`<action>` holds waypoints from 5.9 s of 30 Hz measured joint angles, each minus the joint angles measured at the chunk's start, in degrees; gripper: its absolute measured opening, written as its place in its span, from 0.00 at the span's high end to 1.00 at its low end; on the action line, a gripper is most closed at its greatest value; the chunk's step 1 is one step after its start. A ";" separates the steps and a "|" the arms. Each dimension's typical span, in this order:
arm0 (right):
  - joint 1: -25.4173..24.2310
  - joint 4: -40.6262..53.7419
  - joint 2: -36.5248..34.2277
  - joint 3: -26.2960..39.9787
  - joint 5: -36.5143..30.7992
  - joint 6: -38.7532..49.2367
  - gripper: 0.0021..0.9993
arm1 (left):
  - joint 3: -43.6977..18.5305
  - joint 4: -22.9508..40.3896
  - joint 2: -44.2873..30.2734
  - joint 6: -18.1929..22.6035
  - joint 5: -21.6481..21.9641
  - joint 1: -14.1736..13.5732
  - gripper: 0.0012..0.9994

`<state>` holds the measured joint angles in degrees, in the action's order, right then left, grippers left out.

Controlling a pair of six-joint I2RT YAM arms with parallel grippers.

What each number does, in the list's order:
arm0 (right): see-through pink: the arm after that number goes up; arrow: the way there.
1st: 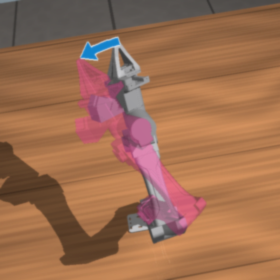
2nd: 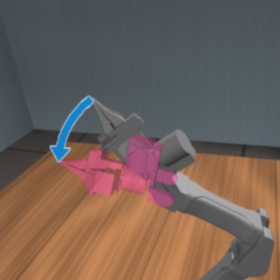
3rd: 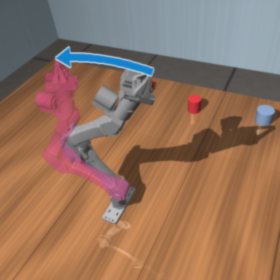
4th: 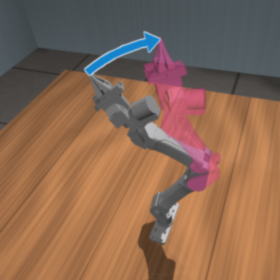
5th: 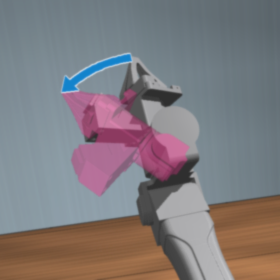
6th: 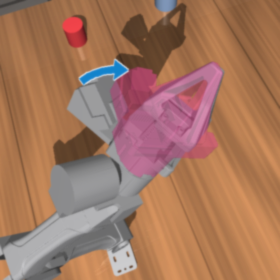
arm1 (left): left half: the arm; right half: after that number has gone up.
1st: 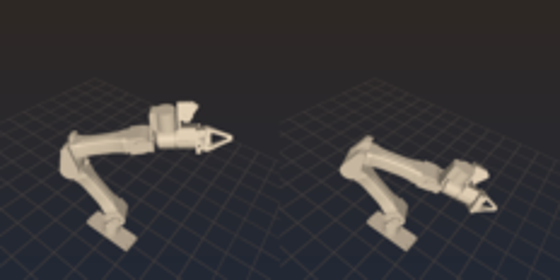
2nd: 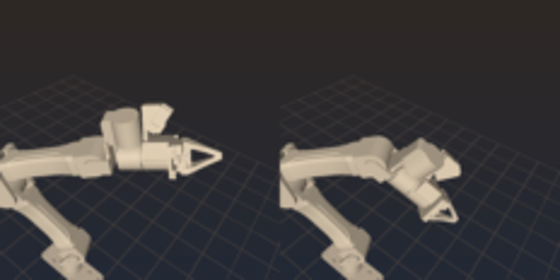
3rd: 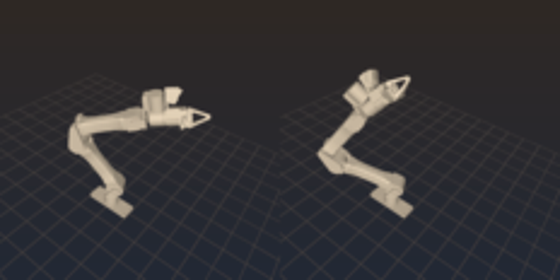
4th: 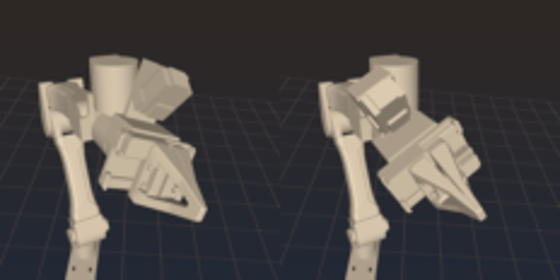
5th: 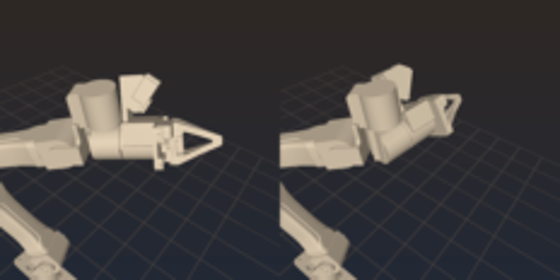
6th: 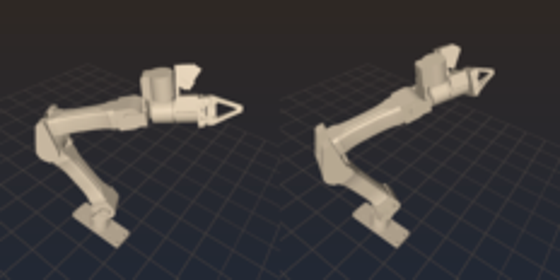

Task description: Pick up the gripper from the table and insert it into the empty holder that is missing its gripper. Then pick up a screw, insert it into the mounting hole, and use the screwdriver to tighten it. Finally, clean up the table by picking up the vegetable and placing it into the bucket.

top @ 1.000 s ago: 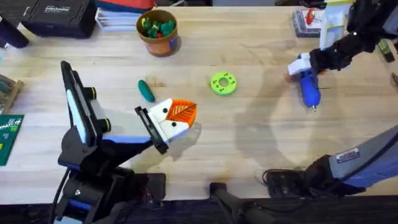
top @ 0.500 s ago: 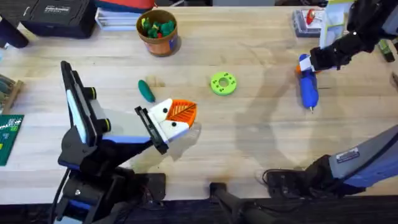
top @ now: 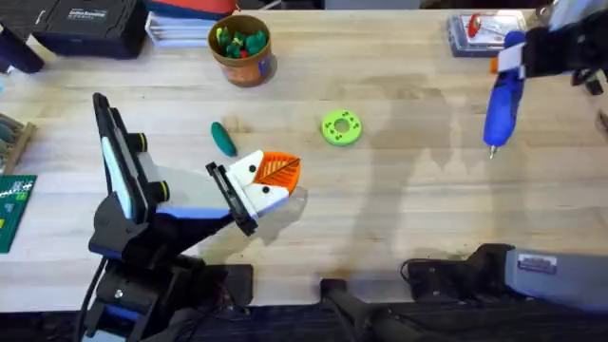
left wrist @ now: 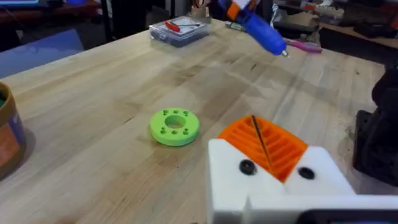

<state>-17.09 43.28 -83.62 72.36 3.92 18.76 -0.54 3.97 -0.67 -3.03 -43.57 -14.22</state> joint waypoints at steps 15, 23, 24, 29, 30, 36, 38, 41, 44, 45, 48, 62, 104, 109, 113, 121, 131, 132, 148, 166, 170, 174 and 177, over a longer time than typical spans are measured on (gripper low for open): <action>6.61 7.52 8.76 -5.09 -4.10 -2.14 0.97 | 0.00 0.00 0.00 0.00 0.00 0.00 0.99; 8.15 -1.43 -0.77 -15.38 -6.54 -3.41 0.97 | 0.00 0.00 0.00 0.00 0.04 0.00 0.99; 8.79 -1.43 -2.40 -15.95 -6.91 -3.52 0.97 | 0.00 0.00 0.00 0.00 0.04 0.00 0.99; 12.43 -3.66 -8.82 -16.74 -10.18 -3.88 0.90 | 0.00 0.00 -0.01 0.00 0.04 0.00 0.99; 12.86 -3.79 -9.29 -16.67 -10.73 -3.82 0.88 | 0.00 0.00 0.00 0.00 0.04 0.00 0.99; 13.95 -3.96 -9.35 -16.22 -12.60 -3.96 0.34 | 0.00 0.00 0.00 0.00 0.04 0.00 0.99; 13.95 -3.91 -9.35 -15.98 -13.35 -3.98 0.24 | 0.00 0.00 -0.02 0.00 0.04 0.00 0.99; 14.04 -3.86 -9.35 -15.91 -14.03 -3.98 0.17 | 0.00 0.00 -0.01 0.00 0.06 0.00 0.99; 14.16 -3.94 -9.35 -15.89 -14.21 -3.98 0.16 | 0.00 0.00 -0.01 0.00 0.04 0.00 0.99; 14.19 -4.02 -9.35 -15.89 -14.19 -3.98 0.16 | 0.00 0.00 -0.01 0.00 0.04 0.00 0.99; 14.19 -4.54 -9.35 -15.89 -13.04 -3.98 0.17 | 0.00 0.00 -0.01 0.00 0.04 0.00 0.99; 14.45 -3.94 -9.41 -15.89 -9.01 -4.01 0.30 | 0.00 0.00 -0.01 0.00 0.04 0.00 0.99; 10.45 -2.16 -9.48 -15.85 -6.91 -4.20 0.54 | 0.00 0.00 -0.01 0.00 0.04 0.00 0.99; 10.37 -2.59 -9.63 -15.85 -7.10 -4.17 0.63 | 0.00 0.00 0.00 0.00 0.04 0.00 0.99; 10.37 -2.79 -9.68 -15.85 -7.28 -4.17 0.75 | 0.00 0.00 0.00 0.00 0.04 0.00 0.99; 10.30 -2.86 -9.68 -15.85 -7.28 -4.14 0.77 | 0.00 0.00 0.00 0.00 0.04 0.00 0.99; 10.30 -1.91 -9.24 -15.56 -7.28 -4.17 0.80 | 0.00 0.00 0.00 0.00 0.04 0.00 0.99; 10.30 -1.68 -8.59 -15.52 -7.28 -4.17 0.80 | 0.00 0.00 0.00 0.00 0.04 0.00 0.99; 11.06 -1.38 22.49 -15.36 -7.30 -14.46 0.82 | 0.00 0.00 -0.02 0.00 0.04 0.00 0.99; 44.23 -37.04 37.04 -29.07 -7.28 -27.17 0.84 | 0.00 0.00 0.00 0.00 0.04 0.00 0.99; 50.57 -48.37 33.77 -29.07 -7.26 -27.36 0.85 | 0.00 0.00 0.00 0.00 0.04 0.00 0.99; 55.37 -57.50 29.81 -29.07 -7.19 -25.75 0.85 | 0.00 0.00 0.00 0.00 0.04 0.00 0.99; 58.07 -62.76 28.08 -29.07 -6.75 -23.30 0.85 | 0.00 0.00 0.00 0.00 0.04 0.00 0.99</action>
<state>40.98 -19.48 -55.53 43.29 -2.82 -4.54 -0.54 3.97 -0.67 -3.03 -43.53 -14.22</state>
